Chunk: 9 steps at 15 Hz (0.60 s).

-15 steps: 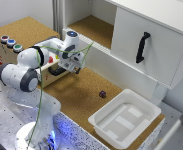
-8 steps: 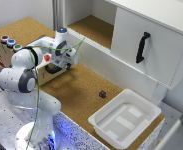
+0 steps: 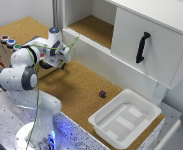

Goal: Push the drawer

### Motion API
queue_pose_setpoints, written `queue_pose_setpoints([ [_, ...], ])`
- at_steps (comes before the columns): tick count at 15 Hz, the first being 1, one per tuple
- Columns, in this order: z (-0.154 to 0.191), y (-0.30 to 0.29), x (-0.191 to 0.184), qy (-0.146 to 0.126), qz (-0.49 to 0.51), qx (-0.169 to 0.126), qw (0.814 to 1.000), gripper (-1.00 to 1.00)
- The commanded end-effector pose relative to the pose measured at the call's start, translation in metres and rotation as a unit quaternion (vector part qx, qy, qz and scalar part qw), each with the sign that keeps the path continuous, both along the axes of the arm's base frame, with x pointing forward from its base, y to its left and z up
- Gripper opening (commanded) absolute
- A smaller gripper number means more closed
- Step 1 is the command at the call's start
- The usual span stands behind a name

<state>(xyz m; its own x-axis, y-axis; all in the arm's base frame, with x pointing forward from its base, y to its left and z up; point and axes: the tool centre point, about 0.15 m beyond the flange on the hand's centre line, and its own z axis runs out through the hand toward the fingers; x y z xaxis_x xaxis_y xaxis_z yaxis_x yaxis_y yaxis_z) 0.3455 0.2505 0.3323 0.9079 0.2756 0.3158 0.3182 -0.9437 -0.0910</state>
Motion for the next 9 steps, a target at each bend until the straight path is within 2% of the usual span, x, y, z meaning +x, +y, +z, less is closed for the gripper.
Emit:
queue_pose_setpoints([
  [1,0.002,0.054,0.014,0.008,0.07,0.014,0.997,-1.0],
  [4,0.015,0.037,0.012,-0.005,0.047,0.013,0.999,-1.0],
  [5,0.022,0.021,0.008,-0.016,0.023,-0.007,1.0,-1.0],
  [7,0.035,-0.008,0.0,-0.018,-0.008,-0.039,0.999,-1.0],
  [8,0.041,-0.019,-0.003,-0.015,-0.02,-0.056,0.998,1.0],
  [9,0.045,-0.028,-0.007,-0.019,-0.035,-0.063,0.997,1.0],
])
